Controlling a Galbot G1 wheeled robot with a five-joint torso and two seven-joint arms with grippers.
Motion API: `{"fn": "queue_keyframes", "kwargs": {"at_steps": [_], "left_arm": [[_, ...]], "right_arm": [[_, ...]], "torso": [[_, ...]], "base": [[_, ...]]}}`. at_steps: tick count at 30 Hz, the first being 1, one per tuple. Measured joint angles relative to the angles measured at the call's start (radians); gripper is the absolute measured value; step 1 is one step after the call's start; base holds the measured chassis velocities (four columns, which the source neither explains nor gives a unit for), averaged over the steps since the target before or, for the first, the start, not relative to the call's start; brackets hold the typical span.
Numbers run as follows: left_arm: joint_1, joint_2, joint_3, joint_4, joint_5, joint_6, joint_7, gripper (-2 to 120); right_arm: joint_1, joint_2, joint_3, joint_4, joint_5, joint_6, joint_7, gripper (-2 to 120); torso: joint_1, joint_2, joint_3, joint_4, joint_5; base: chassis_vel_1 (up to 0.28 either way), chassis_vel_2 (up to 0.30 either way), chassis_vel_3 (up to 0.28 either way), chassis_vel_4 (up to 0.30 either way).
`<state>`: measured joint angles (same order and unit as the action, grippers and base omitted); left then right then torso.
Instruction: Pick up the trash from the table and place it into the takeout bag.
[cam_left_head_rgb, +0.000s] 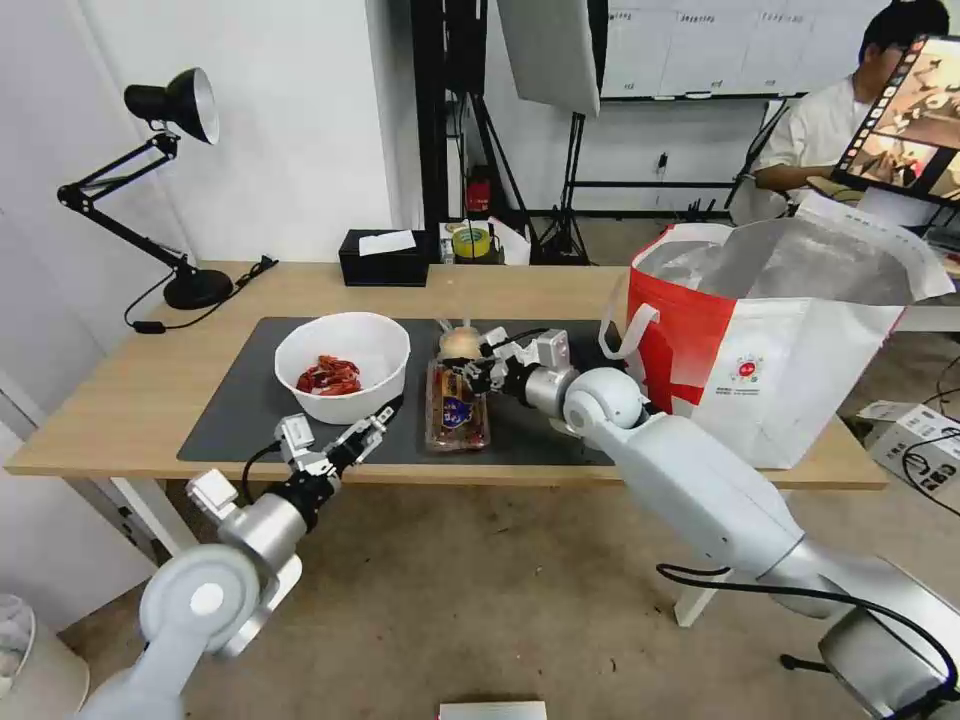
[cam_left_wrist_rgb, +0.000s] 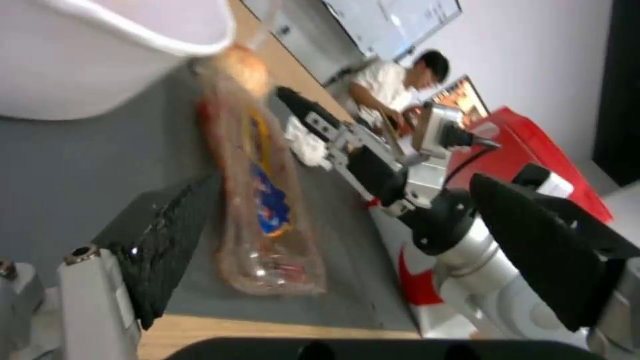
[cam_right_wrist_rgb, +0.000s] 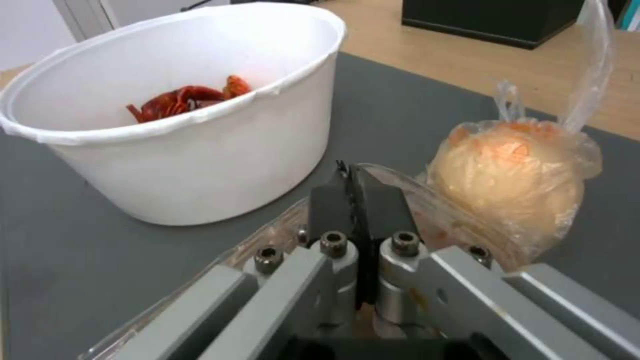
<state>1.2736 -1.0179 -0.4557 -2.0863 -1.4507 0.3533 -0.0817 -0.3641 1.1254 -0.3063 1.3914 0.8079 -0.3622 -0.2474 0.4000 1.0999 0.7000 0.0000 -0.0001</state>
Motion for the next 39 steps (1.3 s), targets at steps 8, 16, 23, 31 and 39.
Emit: {"fn": "queue_keyframes", "kwargs": {"at_steps": [8,16,23,31,39], "left_arm": [[-0.107,0.038,0.058,0.054,-0.036,0.044,0.009,100],[-0.165,0.052,0.119,0.099,-0.028,0.056,-0.035,100],[-0.240,0.048,0.190,0.168,-0.004,0.057,-0.066,100],[-0.292,0.039,0.237,0.217,0.008,0.055,-0.094,100],[-0.328,0.028,0.264,0.262,0.042,0.046,-0.116,100]], "right_arm": [[-0.013,-0.007,0.011,0.011,-0.002,0.000,0.000,0],[-0.018,-0.007,0.018,0.012,-0.013,0.000,-0.003,0],[-0.038,-0.018,0.032,0.035,-0.017,0.001,-0.005,0],[-0.040,-0.026,0.039,0.046,-0.017,0.001,-0.005,0],[-0.046,-0.026,0.044,0.046,-0.017,0.001,-0.006,0]], "torso": [[0.000,0.000,0.000,0.0000,0.0001],[0.000,0.000,0.000,0.0000,0.0001],[0.000,0.000,0.000,0.0000,0.0001],[0.000,0.000,0.000,0.0000,0.0001],[0.000,0.000,0.000,0.0000,0.0001]], "base": [[0.000,0.000,0.000,0.000],[0.000,0.000,0.000,0.000],[0.000,0.000,0.000,0.000],[0.000,0.000,0.000,0.000],[0.000,0.000,0.000,0.000]]}}
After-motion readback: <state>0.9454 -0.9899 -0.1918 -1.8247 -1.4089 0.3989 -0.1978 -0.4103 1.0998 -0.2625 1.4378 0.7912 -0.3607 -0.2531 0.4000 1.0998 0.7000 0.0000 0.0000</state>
